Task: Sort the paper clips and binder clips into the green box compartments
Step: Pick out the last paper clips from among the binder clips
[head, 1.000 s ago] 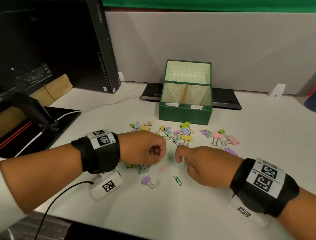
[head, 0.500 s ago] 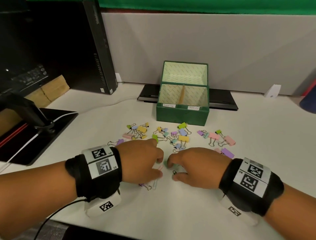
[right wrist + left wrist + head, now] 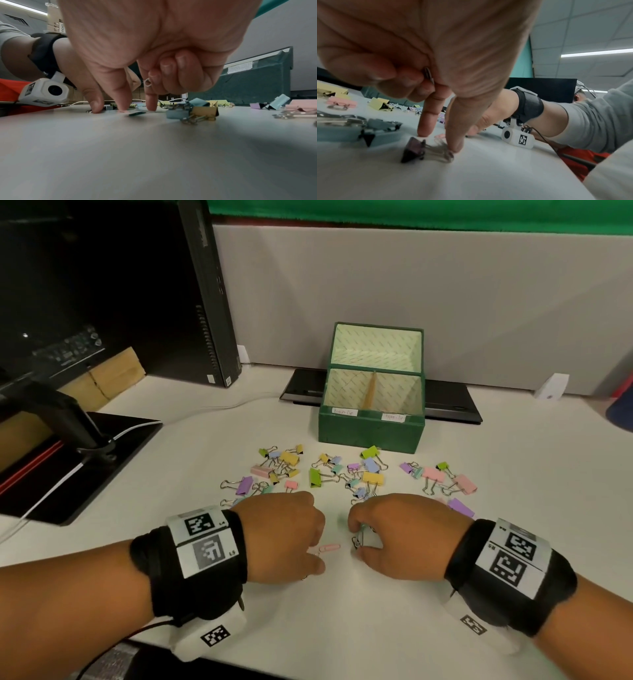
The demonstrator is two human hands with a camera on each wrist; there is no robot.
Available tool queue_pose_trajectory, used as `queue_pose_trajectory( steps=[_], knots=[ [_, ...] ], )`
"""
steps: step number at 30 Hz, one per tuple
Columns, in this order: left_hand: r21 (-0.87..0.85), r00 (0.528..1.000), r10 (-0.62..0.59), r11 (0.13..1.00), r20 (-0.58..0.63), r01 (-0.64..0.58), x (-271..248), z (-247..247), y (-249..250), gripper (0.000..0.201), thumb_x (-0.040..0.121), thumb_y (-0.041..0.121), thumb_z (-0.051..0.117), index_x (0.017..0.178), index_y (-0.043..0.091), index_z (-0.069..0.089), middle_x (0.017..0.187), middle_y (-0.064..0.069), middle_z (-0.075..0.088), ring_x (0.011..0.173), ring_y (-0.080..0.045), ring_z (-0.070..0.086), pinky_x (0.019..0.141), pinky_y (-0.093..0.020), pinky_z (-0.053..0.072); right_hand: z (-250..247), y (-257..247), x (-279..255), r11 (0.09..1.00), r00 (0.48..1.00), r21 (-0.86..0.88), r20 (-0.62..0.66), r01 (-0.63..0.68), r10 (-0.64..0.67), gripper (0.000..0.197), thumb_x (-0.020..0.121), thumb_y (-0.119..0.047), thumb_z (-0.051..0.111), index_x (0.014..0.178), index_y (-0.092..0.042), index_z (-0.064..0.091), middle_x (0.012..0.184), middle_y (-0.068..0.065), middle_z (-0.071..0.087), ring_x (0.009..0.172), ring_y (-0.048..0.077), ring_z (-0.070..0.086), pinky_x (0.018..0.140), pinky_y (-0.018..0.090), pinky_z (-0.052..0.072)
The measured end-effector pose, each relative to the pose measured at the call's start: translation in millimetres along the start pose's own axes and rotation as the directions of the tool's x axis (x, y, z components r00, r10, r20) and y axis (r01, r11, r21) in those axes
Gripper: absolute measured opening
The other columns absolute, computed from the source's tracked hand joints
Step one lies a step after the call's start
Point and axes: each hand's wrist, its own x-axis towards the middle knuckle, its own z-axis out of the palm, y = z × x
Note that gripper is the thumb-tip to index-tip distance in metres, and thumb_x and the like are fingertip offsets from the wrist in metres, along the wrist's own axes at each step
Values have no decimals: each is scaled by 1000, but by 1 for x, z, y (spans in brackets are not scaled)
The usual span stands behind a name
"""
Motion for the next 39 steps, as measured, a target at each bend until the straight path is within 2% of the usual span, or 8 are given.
queue_pose_trajectory(
  steps=[15, 20, 23, 25, 27, 30, 35, 39],
  knots=[
    [174, 992, 124, 977, -13, -120, 13, 7, 14, 13, 91, 37, 46, 87, 24, 43, 92, 3, 43, 66, -16, 44, 60, -30, 39, -4, -2, 7, 998, 996, -65, 87, -5, 10, 18, 95, -35, 50, 101, -22, 60, 94, 1, 63, 82, 21, 57, 64, 29, 44],
    [-291, 998, 49, 955, -42, -59, 26, -9, -1, 16, 85, 32, 57, 80, 16, 59, 88, -4, 67, 73, -16, 60, 67, -33, 51, -7, -5, 8, 997, 998, -70, 69, -8, 13, 15, 96, -32, 47, 101, -19, 54, 93, 4, 60, 77, 22, 51, 56, 28, 35],
    [-933, 998, 20, 357, 52, 41, 30, -16, -19, 10, 85, 6, 60, 78, 12, 57, 79, -11, 70, 71, -19, 69, 54, -23, 53, -9, -5, 6, 998, 998, 62, -48, -31, 34, 16, 101, -30, 39, 98, -17, 48, 85, 6, 58, 71, 22, 49, 58, 34, 36],
    [-998, 999, 36, -55, 35, 37, 28, -19, -27, 7, 79, 3, 60, 79, 9, 56, 78, -13, 66, 71, -24, 72, 50, -22, 54, -9, -3, 7, 989, 993, 138, -93, -58, 72, 17, 104, -28, 36, 99, -15, 44, 81, 11, 58, 64, 21, 45, 56, 35, 33],
    [-988, 1000, 25, -155, 10, 14, 28, -17, -30, 12, 75, 1, 59, 84, 8, 57, 75, -13, 63, 64, -23, 70, 47, -22, 54, -10, 1, 8, 977, 991, 189, -67, -101, 116, 9, 103, -22, 37, 105, -15, 43, 80, 12, 59, 62, 20, 45, 55, 34, 33],
    [-998, 998, -11, 26, 55, 55, 33, -12, -31, 22, 81, -3, 52, 97, 9, 63, 70, -11, 56, 55, -20, 58, 45, -24, 49, -13, 4, 6, 977, 994, 184, 2, -104, 106, 17, 101, -19, 37, 115, -22, 47, 90, 5, 62, 80, 22, 57, 67, 35, 47],
    [-420, 997, 73, 906, 19, -58, 29, -9, -20, 11, 87, 38, 64, 87, 29, 69, 81, 11, 68, 76, -6, 61, 73, -27, 50, -7, -2, 2, 998, 999, -60, 48, -5, 7, 22, 101, -36, 41, 104, -21, 57, 95, 1, 62, 84, 22, 57, 65, 31, 42],
    [213, 987, 155, 966, -36, -144, 29, -7, -2, 31, 90, 55, 55, 106, 30, 64, 102, 9, 59, 90, -17, 59, 72, -31, 45, -5, -1, 5, 997, 998, -77, 64, -15, 20, 20, 98, -38, 48, 102, -22, 61, 95, 0, 63, 81, 20, 56, 59, 26, 37]
  ],
)
